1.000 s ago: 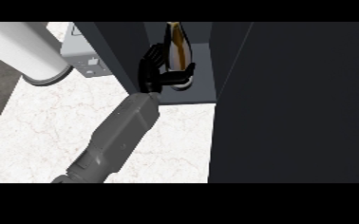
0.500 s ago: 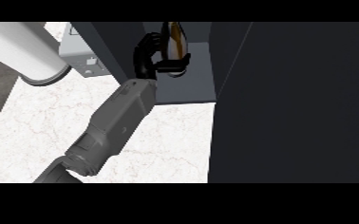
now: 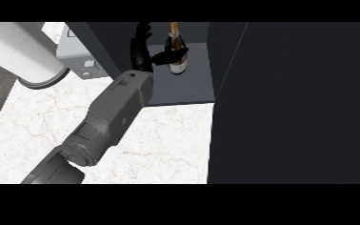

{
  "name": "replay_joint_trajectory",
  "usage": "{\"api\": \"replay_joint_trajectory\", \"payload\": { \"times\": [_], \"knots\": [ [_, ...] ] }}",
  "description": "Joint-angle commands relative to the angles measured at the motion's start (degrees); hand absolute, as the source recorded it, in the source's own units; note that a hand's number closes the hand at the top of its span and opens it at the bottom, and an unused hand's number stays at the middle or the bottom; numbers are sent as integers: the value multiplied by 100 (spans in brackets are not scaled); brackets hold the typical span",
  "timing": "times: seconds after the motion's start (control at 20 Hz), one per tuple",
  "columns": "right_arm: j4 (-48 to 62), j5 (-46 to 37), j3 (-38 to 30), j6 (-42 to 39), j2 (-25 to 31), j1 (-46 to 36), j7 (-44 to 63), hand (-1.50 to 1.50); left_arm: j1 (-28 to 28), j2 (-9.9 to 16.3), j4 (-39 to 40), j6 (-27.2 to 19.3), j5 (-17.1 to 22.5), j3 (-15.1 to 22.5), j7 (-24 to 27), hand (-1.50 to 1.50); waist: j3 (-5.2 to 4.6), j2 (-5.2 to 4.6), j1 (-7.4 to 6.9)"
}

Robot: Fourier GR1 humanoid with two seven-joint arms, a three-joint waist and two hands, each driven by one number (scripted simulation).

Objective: Pick up the wine, place it into the cabinet and close the cabinet

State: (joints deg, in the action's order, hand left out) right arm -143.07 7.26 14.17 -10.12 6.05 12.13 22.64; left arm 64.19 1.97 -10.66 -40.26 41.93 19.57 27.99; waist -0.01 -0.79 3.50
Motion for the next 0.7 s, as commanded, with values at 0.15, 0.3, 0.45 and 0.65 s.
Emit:
{"api": "replay_joint_trajectory", "payload": {
  "times": [0.15,0.3,0.45,0.65],
  "knots": [
    [-854,435,79,95,-30,109,418,-150,274,301,479,38,-151,-70,-144,-150,-5,-20,5],
    [-924,562,68,-124,47,556,155,-150,87,333,497,64,-209,-75,138,-150,1,-3,28],
    [-1082,440,195,-13,35,396,406,-150,260,292,553,60,-192,-145,70,-150,-7,-25,67],
    [-986,643,-20,-138,134,467,322,-150,287,261,397,265,-235,-185,298,-150,-2,-8,8]
  ]
}}
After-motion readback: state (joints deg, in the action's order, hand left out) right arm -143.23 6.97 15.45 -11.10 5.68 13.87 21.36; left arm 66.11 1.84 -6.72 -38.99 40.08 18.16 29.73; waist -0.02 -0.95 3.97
